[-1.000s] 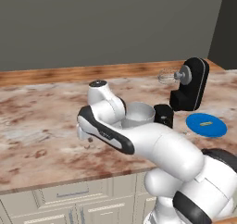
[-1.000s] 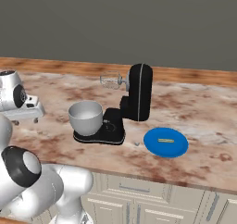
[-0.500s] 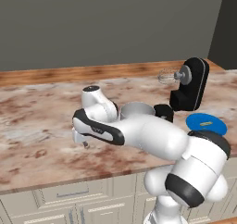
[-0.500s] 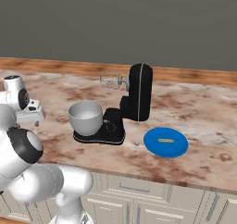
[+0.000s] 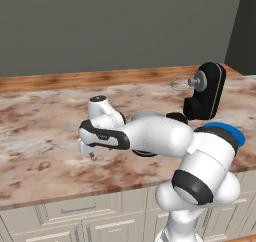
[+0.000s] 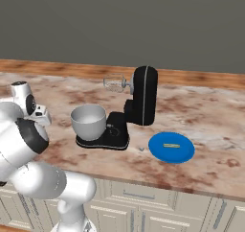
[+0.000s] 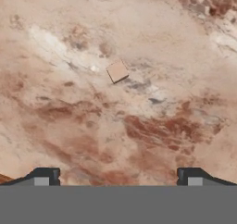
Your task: Add butter and sugar cubes to the stand mixer bowl and then turn on the stand mixer to begin making frosting.
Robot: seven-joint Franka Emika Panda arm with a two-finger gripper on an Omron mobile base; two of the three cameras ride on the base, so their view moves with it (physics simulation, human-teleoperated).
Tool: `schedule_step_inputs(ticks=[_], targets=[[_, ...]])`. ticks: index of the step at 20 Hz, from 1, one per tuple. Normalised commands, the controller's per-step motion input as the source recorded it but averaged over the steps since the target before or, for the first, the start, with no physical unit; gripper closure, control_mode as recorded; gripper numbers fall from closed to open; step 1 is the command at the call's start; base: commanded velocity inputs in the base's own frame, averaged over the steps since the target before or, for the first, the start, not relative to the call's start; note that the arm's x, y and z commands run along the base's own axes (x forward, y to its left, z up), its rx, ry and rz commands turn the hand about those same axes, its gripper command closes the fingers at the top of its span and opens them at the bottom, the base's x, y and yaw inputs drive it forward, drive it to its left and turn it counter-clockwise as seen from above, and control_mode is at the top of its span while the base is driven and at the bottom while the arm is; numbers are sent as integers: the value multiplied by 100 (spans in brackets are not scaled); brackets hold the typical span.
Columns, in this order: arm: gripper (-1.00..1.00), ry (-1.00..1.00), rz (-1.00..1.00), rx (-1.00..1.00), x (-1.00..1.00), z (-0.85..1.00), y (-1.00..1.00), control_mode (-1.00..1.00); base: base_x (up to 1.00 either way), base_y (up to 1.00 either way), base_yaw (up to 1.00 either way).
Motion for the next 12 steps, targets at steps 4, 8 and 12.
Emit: schedule_step_inputs(ticks=[4,8,12], targets=[[-100,0,0,0,24,-23,10,-100,0,0,0],[-100,0,0,0,28,-25,14,-100,0,0,0],[-100,0,0,0,26,-26,13,-100,0,0,0]])
